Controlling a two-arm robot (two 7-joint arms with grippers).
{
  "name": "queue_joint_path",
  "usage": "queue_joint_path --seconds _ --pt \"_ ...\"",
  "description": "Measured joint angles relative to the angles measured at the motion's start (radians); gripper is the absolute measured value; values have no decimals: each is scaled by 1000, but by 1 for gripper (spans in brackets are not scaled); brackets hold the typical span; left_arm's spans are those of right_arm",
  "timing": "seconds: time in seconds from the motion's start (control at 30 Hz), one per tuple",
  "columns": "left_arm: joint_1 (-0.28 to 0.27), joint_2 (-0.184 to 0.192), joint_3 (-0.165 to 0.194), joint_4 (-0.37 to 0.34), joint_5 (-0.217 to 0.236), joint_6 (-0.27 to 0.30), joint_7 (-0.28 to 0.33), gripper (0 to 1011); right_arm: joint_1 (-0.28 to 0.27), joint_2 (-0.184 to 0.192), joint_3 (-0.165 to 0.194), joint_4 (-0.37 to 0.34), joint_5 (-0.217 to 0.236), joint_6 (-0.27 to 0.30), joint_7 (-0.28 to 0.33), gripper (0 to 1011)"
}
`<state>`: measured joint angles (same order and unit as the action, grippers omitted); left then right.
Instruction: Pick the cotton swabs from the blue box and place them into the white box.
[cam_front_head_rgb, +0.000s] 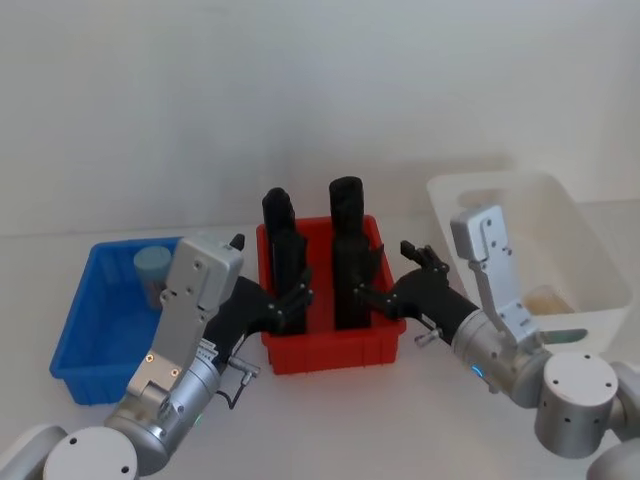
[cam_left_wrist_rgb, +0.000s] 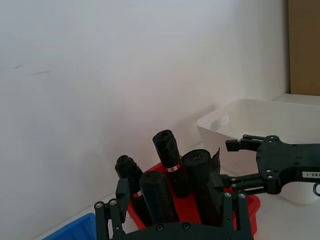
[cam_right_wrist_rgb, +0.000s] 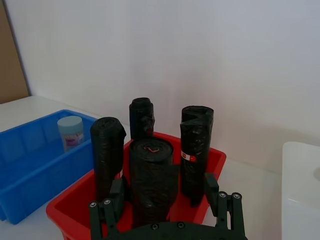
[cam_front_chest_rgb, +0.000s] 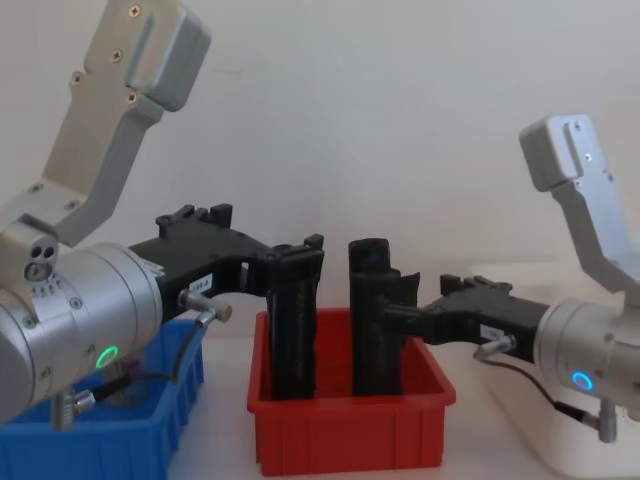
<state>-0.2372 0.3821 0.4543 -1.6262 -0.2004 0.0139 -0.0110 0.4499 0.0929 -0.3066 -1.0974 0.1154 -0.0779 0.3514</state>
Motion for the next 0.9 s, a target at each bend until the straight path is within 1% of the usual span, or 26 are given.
queue_joint_path --seconds 0.1,0.13,0.17,0.27,0.53,0.57,0.67,0.7,0.73,0.8,0.83,0.9 --pt "0 0 0 0 0 0 0 1000 26 -13 -5 45 -8 -12 15 1002" --pt "0 0 0 0 0 0 0 1000 45 -21 -9 75 -13 -20 22 1002" --pt "0 0 0 0 0 0 0 999 45 -21 -9 75 -13 -20 22 1002" --pt "0 0 0 0 0 0 0 1000 87 -41 -16 151 -24 -41 36 1002" --pt "0 0 0 0 0 0 0 1000 157 -73 -24 276 -40 -77 46 1002" --pt "0 0 0 0 0 0 0 1000 170 -78 -25 299 -42 -84 47 980" --pt "0 0 0 0 0 0 0 1000 190 -86 -26 334 -46 -95 48 945" --pt "0 0 0 0 0 0 0 1000 194 -88 -26 342 -47 -97 48 882" --pt "0 0 0 0 0 0 0 1000 199 -90 -26 351 -47 -101 49 882" --pt "0 0 0 0 0 0 0 1000 208 -94 -26 367 -49 -108 49 836" --pt "0 0 0 0 0 0 0 1000 214 -96 -26 377 -49 -112 50 786" --pt "0 0 0 0 0 0 0 1000 218 -98 -26 383 -49 -115 50 745"
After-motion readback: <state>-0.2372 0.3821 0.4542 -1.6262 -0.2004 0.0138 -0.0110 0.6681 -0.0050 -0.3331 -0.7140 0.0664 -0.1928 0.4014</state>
